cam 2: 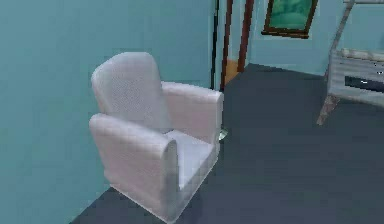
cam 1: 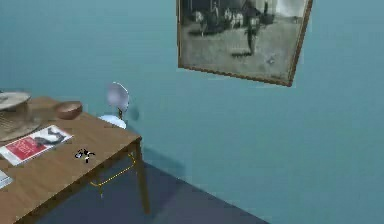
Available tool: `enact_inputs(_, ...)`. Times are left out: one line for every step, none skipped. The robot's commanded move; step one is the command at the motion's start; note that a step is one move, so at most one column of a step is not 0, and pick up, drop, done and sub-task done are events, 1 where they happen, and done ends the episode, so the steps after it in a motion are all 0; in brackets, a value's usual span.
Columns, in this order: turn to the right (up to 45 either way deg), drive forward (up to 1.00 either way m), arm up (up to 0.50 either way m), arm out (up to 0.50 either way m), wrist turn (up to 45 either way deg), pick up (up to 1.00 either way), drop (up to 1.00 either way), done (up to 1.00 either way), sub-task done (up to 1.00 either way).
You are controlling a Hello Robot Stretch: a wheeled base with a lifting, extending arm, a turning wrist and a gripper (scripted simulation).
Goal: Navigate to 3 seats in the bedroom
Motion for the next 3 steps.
enact_inputs(0.0,0.55,0.0,0.0,0.0,0.0,0.0,0.0,0.0)
enact_inputs(-39.0,0.0,0.0,0.0,0.0,0.0,0.0,0.0,0.0)
enact_inputs(0.0,0.0,0.0,0.0,0.0,0.0,0.0,1.0,0.0)
